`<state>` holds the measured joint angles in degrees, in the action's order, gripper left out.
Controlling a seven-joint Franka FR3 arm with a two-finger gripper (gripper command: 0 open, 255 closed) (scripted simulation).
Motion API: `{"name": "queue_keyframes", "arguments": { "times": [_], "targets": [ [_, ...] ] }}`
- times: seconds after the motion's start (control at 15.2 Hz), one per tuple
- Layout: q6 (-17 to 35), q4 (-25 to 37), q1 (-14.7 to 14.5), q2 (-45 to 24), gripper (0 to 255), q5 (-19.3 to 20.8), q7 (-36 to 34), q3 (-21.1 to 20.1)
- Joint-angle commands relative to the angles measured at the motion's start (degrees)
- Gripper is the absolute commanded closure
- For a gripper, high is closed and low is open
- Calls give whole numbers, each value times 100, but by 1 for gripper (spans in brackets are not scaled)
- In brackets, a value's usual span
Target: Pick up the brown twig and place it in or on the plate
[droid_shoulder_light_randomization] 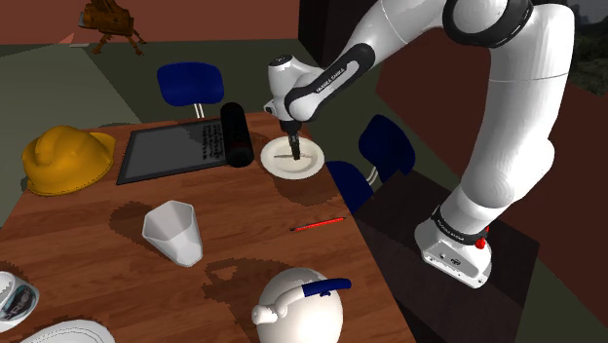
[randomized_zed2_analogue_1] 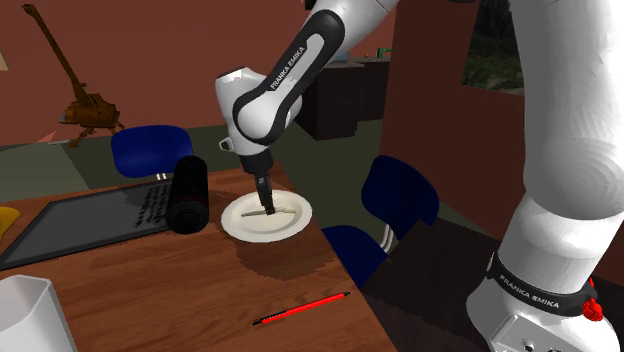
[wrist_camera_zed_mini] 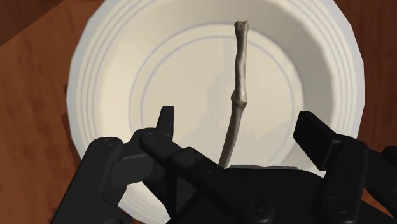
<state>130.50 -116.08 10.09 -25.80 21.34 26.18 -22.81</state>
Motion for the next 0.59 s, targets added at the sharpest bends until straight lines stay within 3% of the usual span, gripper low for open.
{"name": "queue_keyframes", "arguments": {
  "times": [0.0, 0.53],
  "targets": [
    [-259, 36, 43, 242, 0, -160, 99, -97],
    [-381, 82, 53, 328, 0, -225, 140, -132]
  ]
}}
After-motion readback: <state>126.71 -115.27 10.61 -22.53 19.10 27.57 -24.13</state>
